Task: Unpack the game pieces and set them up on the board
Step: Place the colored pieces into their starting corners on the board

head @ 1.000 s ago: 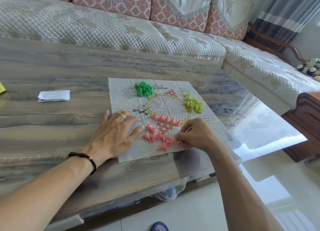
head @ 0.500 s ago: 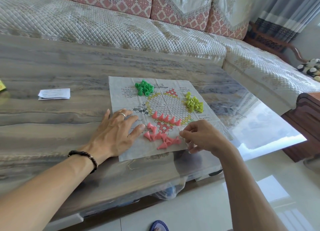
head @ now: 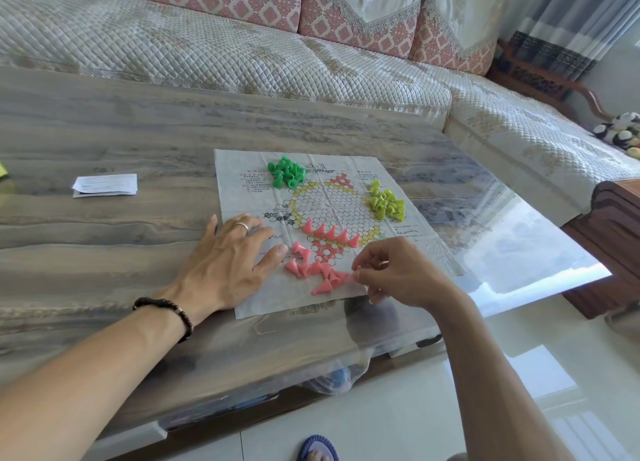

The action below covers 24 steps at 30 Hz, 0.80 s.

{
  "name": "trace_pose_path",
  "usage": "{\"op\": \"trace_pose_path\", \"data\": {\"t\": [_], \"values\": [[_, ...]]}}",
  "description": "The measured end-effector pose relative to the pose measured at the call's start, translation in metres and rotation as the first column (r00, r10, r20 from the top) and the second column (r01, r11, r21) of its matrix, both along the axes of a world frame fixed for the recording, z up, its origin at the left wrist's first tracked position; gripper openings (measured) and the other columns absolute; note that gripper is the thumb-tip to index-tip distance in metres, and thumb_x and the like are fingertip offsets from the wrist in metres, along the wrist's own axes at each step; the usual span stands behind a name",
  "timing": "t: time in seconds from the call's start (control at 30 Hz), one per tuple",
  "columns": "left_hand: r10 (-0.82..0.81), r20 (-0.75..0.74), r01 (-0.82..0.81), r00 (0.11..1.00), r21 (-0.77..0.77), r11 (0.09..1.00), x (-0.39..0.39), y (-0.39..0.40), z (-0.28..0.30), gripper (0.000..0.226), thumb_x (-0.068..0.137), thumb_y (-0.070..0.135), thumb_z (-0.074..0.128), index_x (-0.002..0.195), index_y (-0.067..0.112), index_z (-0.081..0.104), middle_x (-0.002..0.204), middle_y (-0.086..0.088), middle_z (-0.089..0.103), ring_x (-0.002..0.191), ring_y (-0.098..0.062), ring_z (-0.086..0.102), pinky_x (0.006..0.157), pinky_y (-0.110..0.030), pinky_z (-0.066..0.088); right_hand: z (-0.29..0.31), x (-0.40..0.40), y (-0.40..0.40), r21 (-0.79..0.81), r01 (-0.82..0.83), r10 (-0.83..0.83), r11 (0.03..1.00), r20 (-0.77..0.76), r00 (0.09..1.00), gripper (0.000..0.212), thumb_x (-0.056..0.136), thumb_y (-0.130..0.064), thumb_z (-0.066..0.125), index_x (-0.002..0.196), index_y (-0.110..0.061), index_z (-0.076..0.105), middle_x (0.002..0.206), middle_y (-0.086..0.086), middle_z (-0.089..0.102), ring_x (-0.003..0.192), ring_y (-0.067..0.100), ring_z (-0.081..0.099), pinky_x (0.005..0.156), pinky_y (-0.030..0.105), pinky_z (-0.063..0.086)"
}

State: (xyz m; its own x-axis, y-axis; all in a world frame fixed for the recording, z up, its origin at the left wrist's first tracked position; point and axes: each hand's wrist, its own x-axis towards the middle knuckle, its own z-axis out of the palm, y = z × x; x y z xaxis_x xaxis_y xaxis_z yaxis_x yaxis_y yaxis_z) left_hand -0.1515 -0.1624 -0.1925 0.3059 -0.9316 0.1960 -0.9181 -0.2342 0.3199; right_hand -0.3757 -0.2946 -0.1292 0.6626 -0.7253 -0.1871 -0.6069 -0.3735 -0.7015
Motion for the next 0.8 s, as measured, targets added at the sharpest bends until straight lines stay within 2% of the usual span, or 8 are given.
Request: {"op": "trace_pose_path", "data": {"t": [0.13, 0.23, 0.3, 0.4, 0.57, 0.63, 0.73, 0.8], "values": [[0.0, 0.004, 0.0, 1.0, 0.002, 1.0, 0.0, 0.001, 0.0, 0.086, 0.082, 0.071, 0.003, 0.135, 0.023, 0.049, 0.146, -0.003, 0.042, 0.138, -0.019, 0.031, 0.116, -0.053, 0.011, -0.006, 0.006, -0.007, -0.169, 0.139, -0.124, 0.976, 0.098, 0.987, 0.012, 0.082, -0.009, 0.073, 0.073, -0.013, 0.065, 0.061, 0.002, 0.064, 0.051, 0.013, 0.064, 0.056, 0.029, 0.057], [0.002, -0.001, -0.002, 1.0, 0.003, 1.0, -0.001, 0.001, 0.001, 0.085, 0.081, 0.071, 0.003, 0.135, 0.023, 0.05, 0.146, -0.003, 0.042, 0.139, -0.019, 0.03, 0.116, -0.053, 0.011, -0.012, 0.008, -0.007, -0.284, 0.11, -0.114, 0.953, 0.003, 0.994, 0.013, 0.079, -0.014, 0.075, 0.074, -0.019, 0.064, 0.066, -0.003, 0.064, 0.057, 0.009, 0.06, 0.053, 0.012, 0.046], [0.003, -0.004, -0.003, 1.0, 0.004, 1.0, -0.001, 0.001, 0.002, 0.086, 0.081, 0.071, 0.003, 0.135, 0.024, 0.05, 0.146, -0.003, 0.041, 0.139, -0.018, 0.029, 0.116, -0.053, 0.011, -0.012, 0.008, -0.008, -0.281, 0.125, -0.129, 0.951, 0.004, 0.992, 0.013, 0.078, -0.015, 0.076, 0.076, -0.021, 0.065, 0.068, -0.003, 0.066, 0.059, 0.009, 0.062, 0.052, 0.012, 0.046], [0.002, 0.003, -0.002, 1.0, 0.004, 1.0, -0.002, 0.001, 0.002, 0.086, 0.081, 0.071, 0.003, 0.135, 0.023, 0.049, 0.147, -0.003, 0.041, 0.14, -0.019, 0.029, 0.116, -0.052, 0.011, -0.01, 0.01, -0.006, -0.281, 0.12, -0.119, 0.952, 0.022, 0.993, 0.019, 0.078, -0.011, 0.077, 0.067, -0.021, 0.064, 0.06, -0.005, 0.064, 0.054, 0.012, 0.064, 0.054, 0.021, 0.052], [0.008, -0.003, -0.008, 1.0, 0.004, 1.0, -0.002, 0.001, 0.001, 0.077, 0.085, 0.068, 0.01, 0.135, 0.023, 0.05, 0.147, -0.002, 0.041, 0.139, -0.018, 0.029, 0.116, -0.053, 0.01, -0.011, 0.015, -0.003, -0.382, 0.107, -0.121, 0.918, -0.013, 0.993, 0.017, 0.077, -0.006, 0.063, 0.076, -0.023, 0.065, 0.065, -0.01, 0.064, 0.059, 0.003, 0.059, 0.049, 0.006, 0.041], [0.007, -0.007, -0.007, 1.0, 0.002, 1.0, -0.002, 0.0, 0.001, 0.079, 0.084, 0.07, 0.008, 0.133, 0.024, 0.051, 0.146, -0.002, 0.041, 0.139, -0.018, 0.029, 0.116, -0.053, 0.01, -0.009, 0.014, -0.004, -0.361, 0.11, -0.123, 0.926, -0.011, 0.992, 0.017, 0.075, -0.01, 0.065, 0.082, -0.026, 0.064, 0.069, -0.009, 0.065, 0.062, 0.003, 0.058, 0.049, 0.005, 0.039], [0.005, -0.009, -0.005, 1.0, 0.007, 1.0, -0.001, 0.001, 0.001, 0.085, 0.081, 0.072, 0.003, 0.134, 0.025, 0.049, 0.147, -0.001, 0.04, 0.139, -0.017, 0.028, 0.116, -0.052, 0.009, -0.011, 0.014, -0.004, -0.369, 0.12, -0.124, 0.922, 0.012, 0.992, 0.011, 0.073, -0.026, 0.076, 0.076, -0.026, 0.065, 0.065, -0.01, 0.064, 0.061, -0.001, 0.056, 0.051, 0.003, 0.036], [0.007, -0.007, -0.007, 1.0, 0.003, 1.0, 0.0, 0.0, 0.0, 0.086, 0.081, 0.072, 0.002, 0.135, 0.024, 0.049, 0.147, -0.001, 0.04, 0.139, -0.017, 0.028, 0.117, -0.052, 0.009, -0.015, 0.018, -0.003, -0.404, 0.125, -0.138, 0.906, -0.003, 0.99, 0.012, 0.075, -0.028, 0.076, 0.071, -0.025, 0.065, 0.062, -0.012, 0.059, 0.058, -0.002, 0.053, 0.049, 0.005, 0.036]]}}
